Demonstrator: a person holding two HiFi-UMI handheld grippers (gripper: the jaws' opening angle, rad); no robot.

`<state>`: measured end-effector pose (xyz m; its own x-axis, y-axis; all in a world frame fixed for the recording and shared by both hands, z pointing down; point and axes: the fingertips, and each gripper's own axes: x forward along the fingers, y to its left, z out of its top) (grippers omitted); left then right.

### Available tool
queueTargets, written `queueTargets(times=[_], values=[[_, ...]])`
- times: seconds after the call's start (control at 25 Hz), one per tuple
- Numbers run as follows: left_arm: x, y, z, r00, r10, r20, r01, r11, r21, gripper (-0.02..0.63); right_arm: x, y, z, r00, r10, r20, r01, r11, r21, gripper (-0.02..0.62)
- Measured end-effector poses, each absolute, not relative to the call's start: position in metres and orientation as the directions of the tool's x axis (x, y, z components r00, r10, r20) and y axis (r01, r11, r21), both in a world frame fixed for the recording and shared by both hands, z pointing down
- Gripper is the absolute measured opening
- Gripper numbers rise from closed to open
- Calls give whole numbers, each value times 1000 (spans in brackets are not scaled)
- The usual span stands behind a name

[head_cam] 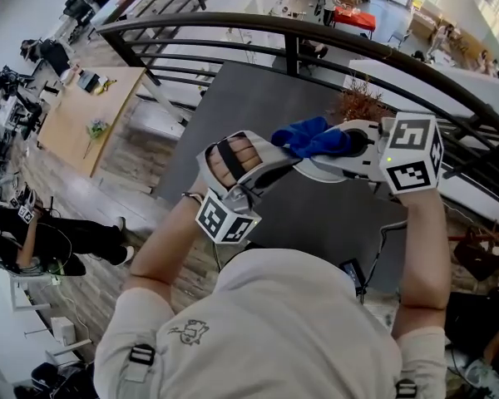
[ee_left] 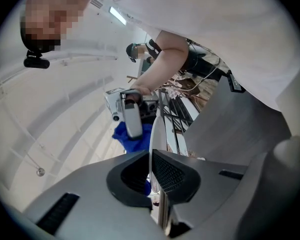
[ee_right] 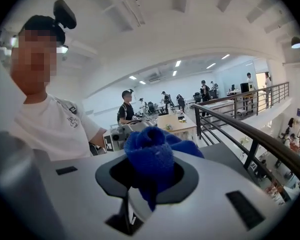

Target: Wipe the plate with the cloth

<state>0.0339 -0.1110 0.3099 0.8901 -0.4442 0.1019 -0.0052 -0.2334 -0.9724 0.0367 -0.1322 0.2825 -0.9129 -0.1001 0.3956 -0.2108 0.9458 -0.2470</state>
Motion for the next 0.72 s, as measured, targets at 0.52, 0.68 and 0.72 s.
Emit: queueTargets(times=[0.52, 0.68, 0.72], values=[[27, -117, 306, 894, -441, 84, -24, -235, -972, 20, 110, -177, 333, -865, -221, 451, -398, 849, -347, 87], [41, -104, 312, 909, -403, 105, 7, -237, -971, 21, 106, -193, 349, -855, -203, 478, -409, 830, -380, 87], [44, -101, 313, 912, -395, 111, 14, -239, -971, 20, 100, -193, 349, -853, -194, 485, -404, 834, -377, 87]])
